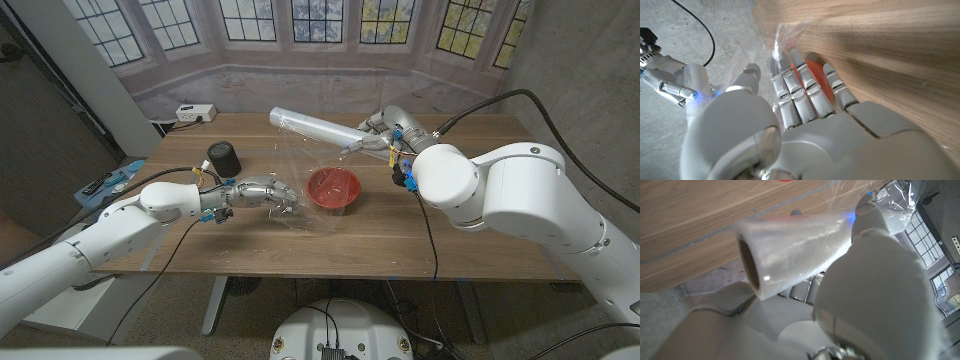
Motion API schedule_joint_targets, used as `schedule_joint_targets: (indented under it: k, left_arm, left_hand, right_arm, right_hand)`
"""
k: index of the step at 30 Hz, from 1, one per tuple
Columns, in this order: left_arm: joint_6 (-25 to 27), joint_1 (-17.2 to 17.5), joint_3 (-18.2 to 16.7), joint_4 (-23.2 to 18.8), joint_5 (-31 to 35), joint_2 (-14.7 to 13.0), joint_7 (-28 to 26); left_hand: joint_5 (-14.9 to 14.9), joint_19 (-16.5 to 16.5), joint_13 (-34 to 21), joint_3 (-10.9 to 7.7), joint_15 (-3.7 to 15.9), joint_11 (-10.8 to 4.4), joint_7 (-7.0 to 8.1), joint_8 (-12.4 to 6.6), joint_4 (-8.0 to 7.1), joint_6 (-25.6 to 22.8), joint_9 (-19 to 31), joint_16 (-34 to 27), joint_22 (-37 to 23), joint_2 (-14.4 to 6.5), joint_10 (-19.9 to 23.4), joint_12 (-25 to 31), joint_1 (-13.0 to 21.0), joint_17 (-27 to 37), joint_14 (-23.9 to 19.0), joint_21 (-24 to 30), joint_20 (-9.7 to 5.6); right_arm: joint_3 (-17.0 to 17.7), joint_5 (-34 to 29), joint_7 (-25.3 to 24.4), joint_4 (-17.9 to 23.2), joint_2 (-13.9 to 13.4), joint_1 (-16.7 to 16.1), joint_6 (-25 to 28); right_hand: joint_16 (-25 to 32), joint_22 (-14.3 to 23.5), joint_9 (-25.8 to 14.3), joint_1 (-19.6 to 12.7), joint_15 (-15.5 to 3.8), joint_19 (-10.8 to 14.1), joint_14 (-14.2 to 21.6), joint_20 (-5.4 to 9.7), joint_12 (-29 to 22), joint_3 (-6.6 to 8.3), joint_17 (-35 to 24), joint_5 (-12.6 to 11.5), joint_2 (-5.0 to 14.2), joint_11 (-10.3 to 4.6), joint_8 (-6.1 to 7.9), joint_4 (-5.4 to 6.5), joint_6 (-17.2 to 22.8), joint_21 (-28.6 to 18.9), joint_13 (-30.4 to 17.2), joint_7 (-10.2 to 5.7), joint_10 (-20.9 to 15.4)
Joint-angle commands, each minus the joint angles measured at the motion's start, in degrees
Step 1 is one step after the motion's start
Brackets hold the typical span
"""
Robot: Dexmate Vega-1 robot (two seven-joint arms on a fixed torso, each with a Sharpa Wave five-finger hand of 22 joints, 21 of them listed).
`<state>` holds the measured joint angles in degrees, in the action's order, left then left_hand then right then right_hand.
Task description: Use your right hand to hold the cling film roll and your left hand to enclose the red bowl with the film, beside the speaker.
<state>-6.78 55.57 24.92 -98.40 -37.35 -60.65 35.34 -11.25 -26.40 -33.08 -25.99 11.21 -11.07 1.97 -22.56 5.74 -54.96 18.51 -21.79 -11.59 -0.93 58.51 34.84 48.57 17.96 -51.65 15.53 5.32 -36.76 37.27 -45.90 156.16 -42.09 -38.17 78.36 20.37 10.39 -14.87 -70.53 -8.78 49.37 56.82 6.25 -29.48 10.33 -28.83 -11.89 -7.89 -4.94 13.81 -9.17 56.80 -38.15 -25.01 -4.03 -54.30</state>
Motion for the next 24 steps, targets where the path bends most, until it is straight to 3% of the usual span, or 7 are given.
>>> schedule_joint_targets:
  k: [1, 12, 24]
  left_arm:
    - [0.41, 1.17, -0.37, 0.14, -2.08, -0.26, 1.18]
    - [0.08, 4.45, -1.86, -1.54, -3.66, -1.79, -0.44]
    - [0.05, 7.16, -3.4, -2.75, -5.24, -2.85, -2.2]
  left_hand:
    - [-0.17, 0.3, -0.54, 0.07, 0.08, -1.07, 0.53, -0.58, -0.31, -0.49, 0.43, 0.13, -0.09, -8.91, -0.5, 0.72, 8.58, 0.19, -0.63, 0.15, 0.13]
    - [-0.18, 0.33, -1.33, 0.0, 0.17, -1.09, 1.02, -1.06, -0.52, -0.5, 0.9, 0.44, -0.08, -8.83, -0.3, 0.98, 8.3, 0.1, -0.9, 0.24, 0.07]
    - [-0.18, 0.39, -1.93, -0.03, 0.24, -1.07, 0.87, -1.36, -0.59, -0.37, 1.23, 0.69, -0.08, -8.76, -0.34, 1.08, 8.15, 0.12, -0.9, 0.29, 0.08]
  right_arm:
    - [-0.5, -5.99, 4.96, -2.72, 1.67, -1.81, -1.36]
    - [-1.6, -9.93, 8.2, -6.96, 1.99, -1.95, -4.79]
    - [-2.47, -13.03, 11.56, -11.86, 2.1, -1.0, -7.73]
  right_hand:
    - [0.2, 0.02, -0.15, -12.32, -5.0, -0.21, 0.39, 2.4, -0.18, -0.47, -0.19, -0.05, 13.0, -1.22, -0.01, 0.07, 1.88, -0.36, -0.04, -1.38, -0.59]
    - [0.04, 0.0, -0.18, -12.07, -5.03, -0.25, 0.53, 2.43, -0.06, -0.6, -0.16, 0.05, 12.98, -1.87, -0.03, 0.23, 2.05, -0.67, 0.19, -1.77, -0.93]
    - [-0.25, -0.02, -0.22, -11.85, -5.04, -0.37, 0.68, 2.55, 0.19, -0.68, -0.04, 0.15, 12.99, -1.49, -0.16, 0.31, 1.92, -1.03, 0.24, -1.97, -0.75]
